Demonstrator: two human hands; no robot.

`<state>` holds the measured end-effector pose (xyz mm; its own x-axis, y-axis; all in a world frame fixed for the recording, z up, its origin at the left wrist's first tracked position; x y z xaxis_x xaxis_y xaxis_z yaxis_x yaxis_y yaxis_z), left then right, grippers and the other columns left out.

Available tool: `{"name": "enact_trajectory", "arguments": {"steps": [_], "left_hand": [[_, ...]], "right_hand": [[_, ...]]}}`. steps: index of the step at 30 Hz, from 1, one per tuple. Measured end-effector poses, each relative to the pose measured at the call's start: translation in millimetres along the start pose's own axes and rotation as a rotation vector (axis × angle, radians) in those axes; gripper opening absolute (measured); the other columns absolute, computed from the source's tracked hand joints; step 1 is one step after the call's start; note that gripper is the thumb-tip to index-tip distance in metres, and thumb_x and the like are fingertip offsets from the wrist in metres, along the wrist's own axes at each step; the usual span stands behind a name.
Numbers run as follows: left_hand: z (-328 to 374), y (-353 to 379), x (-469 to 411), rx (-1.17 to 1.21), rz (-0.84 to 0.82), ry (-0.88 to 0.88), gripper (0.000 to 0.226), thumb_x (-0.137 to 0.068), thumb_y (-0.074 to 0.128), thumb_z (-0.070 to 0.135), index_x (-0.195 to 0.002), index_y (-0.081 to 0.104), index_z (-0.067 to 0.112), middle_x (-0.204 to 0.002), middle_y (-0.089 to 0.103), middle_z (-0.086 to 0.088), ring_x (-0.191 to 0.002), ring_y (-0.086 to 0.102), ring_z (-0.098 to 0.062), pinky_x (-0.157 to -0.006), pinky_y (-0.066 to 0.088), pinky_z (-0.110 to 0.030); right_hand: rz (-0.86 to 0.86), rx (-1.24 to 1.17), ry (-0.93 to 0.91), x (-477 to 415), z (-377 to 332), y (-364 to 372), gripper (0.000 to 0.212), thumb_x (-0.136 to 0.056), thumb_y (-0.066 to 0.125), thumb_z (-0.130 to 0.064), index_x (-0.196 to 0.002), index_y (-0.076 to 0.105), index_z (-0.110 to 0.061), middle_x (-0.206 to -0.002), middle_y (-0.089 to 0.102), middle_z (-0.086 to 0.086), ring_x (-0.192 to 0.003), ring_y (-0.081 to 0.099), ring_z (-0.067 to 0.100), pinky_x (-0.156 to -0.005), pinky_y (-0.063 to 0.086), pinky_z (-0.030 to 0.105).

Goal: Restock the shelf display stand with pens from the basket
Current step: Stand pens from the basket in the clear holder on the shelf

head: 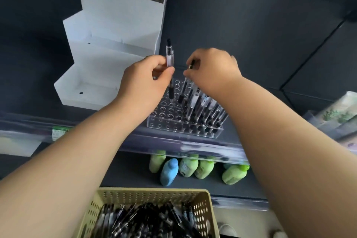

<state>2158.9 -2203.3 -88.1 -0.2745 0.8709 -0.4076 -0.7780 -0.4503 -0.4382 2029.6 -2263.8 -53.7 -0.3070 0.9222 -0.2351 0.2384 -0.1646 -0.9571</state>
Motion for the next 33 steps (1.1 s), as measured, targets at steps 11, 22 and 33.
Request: {"name": "enact_trajectory", "arguments": {"steps": [11, 22, 33], "left_hand": [[-3.4, 8.4, -6.0, -0.012, -0.016, 0.007, 0.016, -0.09, 0.059, 0.025, -0.103, 0.066, 0.019, -0.084, 0.062, 0.012, -0.075, 0.057, -0.004, -0.063, 0.035, 0.002], [-6.3, 7.4, -3.6, -0.011, 0.021, -0.015, 0.015, -0.091, 0.058, 0.023, -0.103, 0.066, 0.019, -0.081, 0.06, 0.013, -0.072, 0.054, -0.003, -0.061, 0.033, 0.004], [-7.7, 14.4, 0.9, -0.014, 0.002, -0.022, 0.013, -0.091, 0.058, 0.021, -0.101, 0.066, 0.018, -0.081, 0.062, 0.011, -0.074, 0.055, -0.005, -0.066, 0.038, -0.005]], "right_hand": [[-0.047, 0.05, -0.086, -7.8, -14.5, -4.6, 0.025, -0.088, 0.053, -0.026, -0.109, 0.06, -0.038, -0.104, 0.063, -0.012, -0.106, 0.052, 0.017, -0.095, 0.031, 0.032], [-0.124, 0.23, -0.204, -16.7, -36.1, 1.8, 0.024, -0.091, 0.049, -0.029, -0.114, 0.057, -0.033, -0.117, 0.058, -0.007, -0.116, 0.047, 0.021, -0.098, 0.027, 0.037], [-0.16, 0.253, -0.144, -16.9, -16.4, 6.9, 0.042, -0.094, 0.042, -0.017, -0.131, 0.048, -0.037, -0.138, 0.045, -0.003, -0.132, 0.033, 0.022, -0.107, 0.023, 0.041]]}}
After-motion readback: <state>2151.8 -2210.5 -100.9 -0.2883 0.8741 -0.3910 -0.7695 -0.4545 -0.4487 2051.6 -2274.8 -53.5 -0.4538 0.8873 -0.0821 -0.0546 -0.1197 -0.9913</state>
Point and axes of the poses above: each hand's wrist, its own x-axis away from the middle knuckle, its own y-axis out of the palm, z = x × y, the point moved 7 cm from there along -x, towards the middle knuckle
